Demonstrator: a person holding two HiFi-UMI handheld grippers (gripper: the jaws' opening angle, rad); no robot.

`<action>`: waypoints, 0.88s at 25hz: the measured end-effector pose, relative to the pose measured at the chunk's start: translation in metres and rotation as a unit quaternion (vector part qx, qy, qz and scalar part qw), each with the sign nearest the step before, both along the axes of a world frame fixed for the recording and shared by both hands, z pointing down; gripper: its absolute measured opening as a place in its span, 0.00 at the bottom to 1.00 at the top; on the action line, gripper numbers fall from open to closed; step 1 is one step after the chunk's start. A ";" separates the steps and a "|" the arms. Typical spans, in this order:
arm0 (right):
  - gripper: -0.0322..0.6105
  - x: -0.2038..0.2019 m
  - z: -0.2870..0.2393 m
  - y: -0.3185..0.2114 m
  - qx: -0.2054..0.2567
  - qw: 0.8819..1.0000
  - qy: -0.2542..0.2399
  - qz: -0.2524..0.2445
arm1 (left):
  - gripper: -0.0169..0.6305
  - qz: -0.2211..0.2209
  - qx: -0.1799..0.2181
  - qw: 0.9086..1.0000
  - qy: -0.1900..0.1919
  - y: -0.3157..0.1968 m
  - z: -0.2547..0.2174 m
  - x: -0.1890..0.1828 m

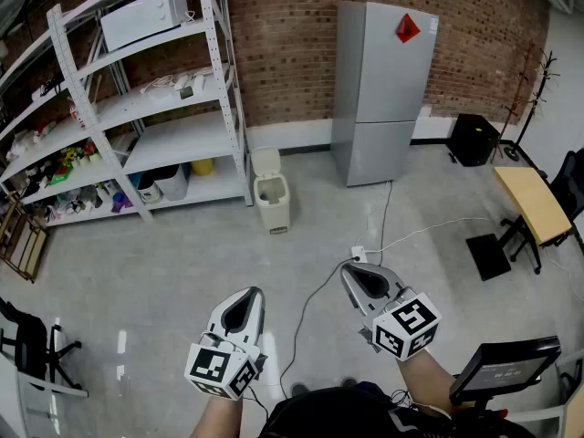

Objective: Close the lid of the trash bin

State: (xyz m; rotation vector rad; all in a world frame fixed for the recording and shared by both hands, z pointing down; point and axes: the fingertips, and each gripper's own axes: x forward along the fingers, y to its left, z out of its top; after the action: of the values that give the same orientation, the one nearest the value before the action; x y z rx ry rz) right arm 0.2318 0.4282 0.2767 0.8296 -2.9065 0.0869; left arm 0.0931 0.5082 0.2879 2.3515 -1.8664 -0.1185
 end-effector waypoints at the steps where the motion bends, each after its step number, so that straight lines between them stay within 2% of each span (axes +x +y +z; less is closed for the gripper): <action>1: 0.06 -0.003 0.001 0.000 0.001 1.000 0.000 0.002 | 0.03 0.002 0.002 1.000 -0.001 0.000 0.001 -0.004; 8: 0.06 -0.025 0.002 -0.010 -0.003 1.000 0.003 0.004 | 0.02 0.008 0.006 1.000 0.005 -0.018 0.002 -0.030; 12: 0.06 -0.034 0.012 -0.033 -0.011 1.000 0.001 0.000 | 0.03 0.001 0.000 1.000 0.008 -0.042 0.011 -0.040; 16: 0.06 -0.043 0.020 -0.079 -0.018 1.000 -0.009 -0.006 | 0.02 -0.005 -0.010 1.000 0.002 -0.082 0.017 -0.048; 22: 0.06 -0.054 0.019 -0.179 -0.017 0.999 -0.028 -0.017 | 0.02 -0.017 -0.021 1.000 -0.009 -0.174 0.016 -0.057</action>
State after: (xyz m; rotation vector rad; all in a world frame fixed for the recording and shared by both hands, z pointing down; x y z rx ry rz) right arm 0.1774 0.2488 0.2953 0.7840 -2.9611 0.1598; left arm 0.0360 0.3338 0.3038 2.3002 -1.8989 -0.0618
